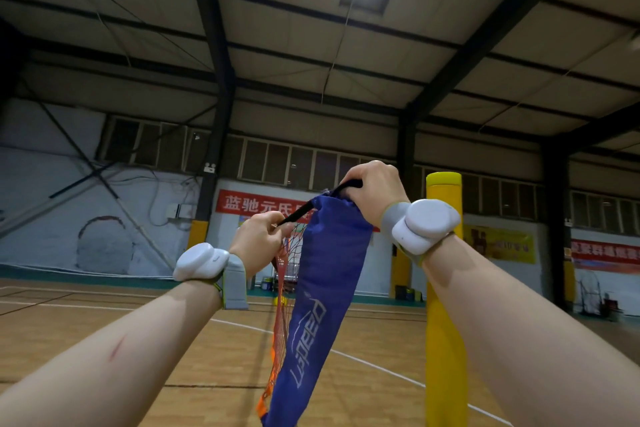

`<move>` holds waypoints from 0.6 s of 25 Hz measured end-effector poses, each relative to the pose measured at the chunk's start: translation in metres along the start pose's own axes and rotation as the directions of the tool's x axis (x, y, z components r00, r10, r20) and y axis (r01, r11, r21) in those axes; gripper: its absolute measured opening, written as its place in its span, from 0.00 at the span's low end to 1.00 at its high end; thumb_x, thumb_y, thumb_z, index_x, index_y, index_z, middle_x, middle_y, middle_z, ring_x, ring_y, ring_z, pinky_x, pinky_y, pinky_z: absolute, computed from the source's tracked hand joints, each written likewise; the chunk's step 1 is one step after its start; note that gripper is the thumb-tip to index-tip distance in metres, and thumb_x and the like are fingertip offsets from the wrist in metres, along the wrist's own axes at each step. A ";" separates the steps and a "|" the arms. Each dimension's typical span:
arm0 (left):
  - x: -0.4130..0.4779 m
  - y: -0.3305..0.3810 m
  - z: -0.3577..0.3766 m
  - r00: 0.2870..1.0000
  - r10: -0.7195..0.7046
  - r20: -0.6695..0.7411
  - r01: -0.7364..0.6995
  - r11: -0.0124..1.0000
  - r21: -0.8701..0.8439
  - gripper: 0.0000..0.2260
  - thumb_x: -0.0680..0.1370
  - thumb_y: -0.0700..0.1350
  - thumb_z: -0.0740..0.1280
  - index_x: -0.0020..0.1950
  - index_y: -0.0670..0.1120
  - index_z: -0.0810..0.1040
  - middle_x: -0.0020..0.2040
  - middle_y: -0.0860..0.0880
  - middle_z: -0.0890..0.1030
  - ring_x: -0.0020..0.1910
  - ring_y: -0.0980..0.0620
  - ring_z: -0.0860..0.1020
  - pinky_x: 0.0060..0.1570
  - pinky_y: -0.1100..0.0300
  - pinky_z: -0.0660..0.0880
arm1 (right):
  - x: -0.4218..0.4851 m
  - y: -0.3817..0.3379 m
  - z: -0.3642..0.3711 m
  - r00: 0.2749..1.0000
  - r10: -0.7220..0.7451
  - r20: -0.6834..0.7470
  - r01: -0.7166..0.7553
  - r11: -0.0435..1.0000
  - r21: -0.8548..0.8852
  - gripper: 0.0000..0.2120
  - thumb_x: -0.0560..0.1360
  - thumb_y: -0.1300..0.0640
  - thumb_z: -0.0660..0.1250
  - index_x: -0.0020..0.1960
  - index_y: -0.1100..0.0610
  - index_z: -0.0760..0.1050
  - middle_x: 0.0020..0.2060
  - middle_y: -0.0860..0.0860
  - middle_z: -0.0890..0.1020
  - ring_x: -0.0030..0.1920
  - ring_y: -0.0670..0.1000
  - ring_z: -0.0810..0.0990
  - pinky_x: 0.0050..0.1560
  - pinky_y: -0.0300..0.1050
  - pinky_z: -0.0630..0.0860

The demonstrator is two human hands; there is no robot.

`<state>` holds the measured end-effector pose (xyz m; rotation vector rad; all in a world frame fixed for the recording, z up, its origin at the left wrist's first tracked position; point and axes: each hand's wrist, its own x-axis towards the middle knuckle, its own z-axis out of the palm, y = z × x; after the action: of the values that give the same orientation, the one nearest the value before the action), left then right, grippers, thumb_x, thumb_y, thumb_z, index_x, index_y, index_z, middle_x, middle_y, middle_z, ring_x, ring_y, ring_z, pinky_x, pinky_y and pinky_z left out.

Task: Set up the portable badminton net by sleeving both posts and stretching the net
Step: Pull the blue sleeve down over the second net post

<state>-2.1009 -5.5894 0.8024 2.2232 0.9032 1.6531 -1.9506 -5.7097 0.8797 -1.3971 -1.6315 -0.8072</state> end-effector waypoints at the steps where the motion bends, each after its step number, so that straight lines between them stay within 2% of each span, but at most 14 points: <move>1: 0.003 0.007 0.004 1.000 0.003 -0.009 -0.003 1.000 -0.002 0.09 0.78 0.46 0.63 0.37 0.52 0.74 0.34 0.47 0.79 0.33 0.49 0.76 0.40 0.52 0.75 | 0.003 0.003 -0.007 0.999 -0.030 -0.011 0.030 1.000 -0.008 0.08 0.73 0.63 0.65 0.48 0.59 0.82 0.47 0.56 0.83 0.52 0.55 0.78 0.52 0.42 0.71; 5: 0.018 0.038 0.014 0.998 0.032 -0.050 -0.034 0.999 -0.041 0.07 0.78 0.44 0.62 0.41 0.46 0.76 0.39 0.40 0.81 0.40 0.41 0.79 0.45 0.47 0.76 | 0.024 0.007 -0.040 0.989 -0.147 -0.021 0.146 0.988 -0.055 0.09 0.73 0.62 0.64 0.49 0.59 0.82 0.49 0.56 0.82 0.53 0.55 0.77 0.52 0.41 0.70; 8: 0.029 0.061 0.014 0.996 0.059 -0.065 -0.064 0.995 -0.077 0.10 0.78 0.44 0.62 0.37 0.46 0.74 0.37 0.41 0.80 0.38 0.42 0.78 0.45 0.48 0.75 | 0.040 0.007 -0.064 0.978 -0.209 -0.006 0.208 0.976 -0.069 0.08 0.73 0.62 0.65 0.49 0.59 0.82 0.48 0.56 0.83 0.53 0.55 0.77 0.51 0.40 0.70; 10: 0.034 0.073 0.015 0.996 0.074 -0.053 -0.078 0.993 -0.092 0.11 0.79 0.42 0.61 0.36 0.46 0.72 0.40 0.36 0.80 0.41 0.37 0.78 0.48 0.46 0.76 | 0.045 0.010 -0.076 0.971 -0.240 -0.013 0.239 0.969 -0.061 0.08 0.72 0.62 0.66 0.49 0.59 0.82 0.47 0.56 0.83 0.52 0.54 0.77 0.50 0.39 0.69; 13: 0.036 0.087 0.019 0.993 0.111 -0.046 -0.114 0.991 -0.070 0.12 0.79 0.42 0.61 0.34 0.46 0.71 0.41 0.34 0.79 0.38 0.43 0.75 0.46 0.45 0.75 | 0.045 0.020 -0.089 0.957 -0.291 -0.026 0.289 0.956 -0.055 0.08 0.72 0.62 0.66 0.49 0.59 0.82 0.47 0.55 0.84 0.52 0.54 0.78 0.52 0.40 0.71; 15: 0.040 0.095 0.022 0.993 0.117 -0.014 -0.118 0.989 -0.085 0.10 0.79 0.42 0.61 0.37 0.45 0.73 0.43 0.33 0.80 0.40 0.43 0.77 0.47 0.44 0.76 | 0.046 0.027 -0.095 0.954 -0.299 -0.030 0.296 0.953 -0.059 0.08 0.72 0.62 0.66 0.49 0.58 0.82 0.47 0.55 0.84 0.52 0.54 0.78 0.51 0.40 0.71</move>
<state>-2.0415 -5.6364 0.8752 2.2522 0.7018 1.7187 -1.9094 -5.7664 0.9630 -1.1771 -1.8278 -1.0511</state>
